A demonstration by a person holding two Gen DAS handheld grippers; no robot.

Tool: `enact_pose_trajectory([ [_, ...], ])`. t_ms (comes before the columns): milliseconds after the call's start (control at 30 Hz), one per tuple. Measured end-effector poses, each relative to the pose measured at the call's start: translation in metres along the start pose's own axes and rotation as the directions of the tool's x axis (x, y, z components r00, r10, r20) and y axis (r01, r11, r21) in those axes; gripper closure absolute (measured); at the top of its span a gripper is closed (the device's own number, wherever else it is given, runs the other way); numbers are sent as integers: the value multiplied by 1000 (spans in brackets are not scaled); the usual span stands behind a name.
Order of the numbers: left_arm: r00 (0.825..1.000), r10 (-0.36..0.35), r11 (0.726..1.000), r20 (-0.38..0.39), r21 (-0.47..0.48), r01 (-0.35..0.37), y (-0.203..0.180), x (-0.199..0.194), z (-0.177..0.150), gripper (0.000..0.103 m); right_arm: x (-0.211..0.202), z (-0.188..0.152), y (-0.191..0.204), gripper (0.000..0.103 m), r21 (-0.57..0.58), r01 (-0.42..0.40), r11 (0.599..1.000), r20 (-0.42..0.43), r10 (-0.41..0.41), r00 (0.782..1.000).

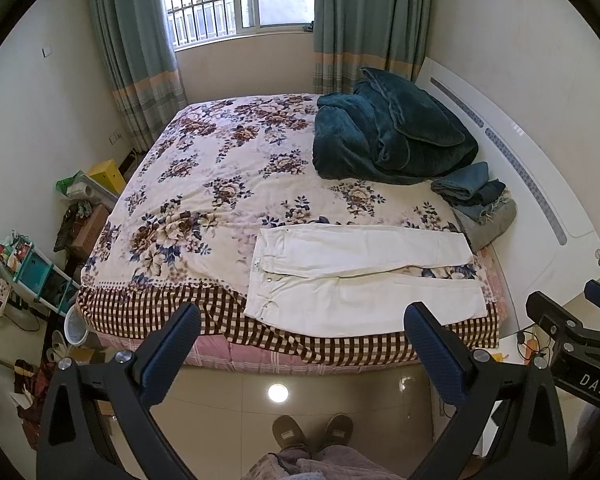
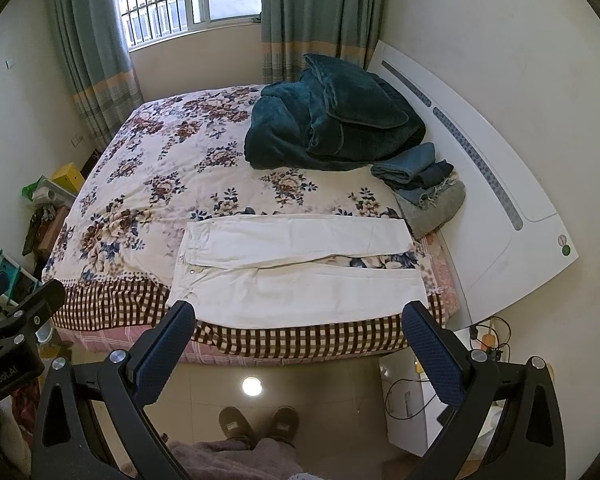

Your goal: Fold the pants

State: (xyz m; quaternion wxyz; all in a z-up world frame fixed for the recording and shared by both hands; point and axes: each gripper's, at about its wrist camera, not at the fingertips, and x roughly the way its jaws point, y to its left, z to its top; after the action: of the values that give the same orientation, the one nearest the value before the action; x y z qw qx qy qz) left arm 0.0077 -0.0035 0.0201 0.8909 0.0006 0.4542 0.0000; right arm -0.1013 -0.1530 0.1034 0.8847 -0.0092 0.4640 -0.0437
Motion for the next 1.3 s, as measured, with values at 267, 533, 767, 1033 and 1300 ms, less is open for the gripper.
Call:
enact_pose_trajectory([
  [267,1000,3,1000,3,4,-3,-4,3,-1,0,0,0,2,0,0,-4,1000,1,4,1000],
  [533,1000,4,1000,5,3,-4,-7,6,4,0,-1,5,3,0,-1,-10,1000,4,10,1000],
  [767,1000,5,1000,7,2,-5,-6,5,4,0,-2,7,4,0,-1,-14,1000,4,14,1000],
  [1033,1000,4,1000,8,3,-4,-4,5,2,0,-3,8,7,0,-1,-17,1000,3,17,1000],
  [1300,1000,-2,1000,7,1,2,-3,5,3,0,-5,7,9,0,-5,-12,1000,-2,12,1000],
])
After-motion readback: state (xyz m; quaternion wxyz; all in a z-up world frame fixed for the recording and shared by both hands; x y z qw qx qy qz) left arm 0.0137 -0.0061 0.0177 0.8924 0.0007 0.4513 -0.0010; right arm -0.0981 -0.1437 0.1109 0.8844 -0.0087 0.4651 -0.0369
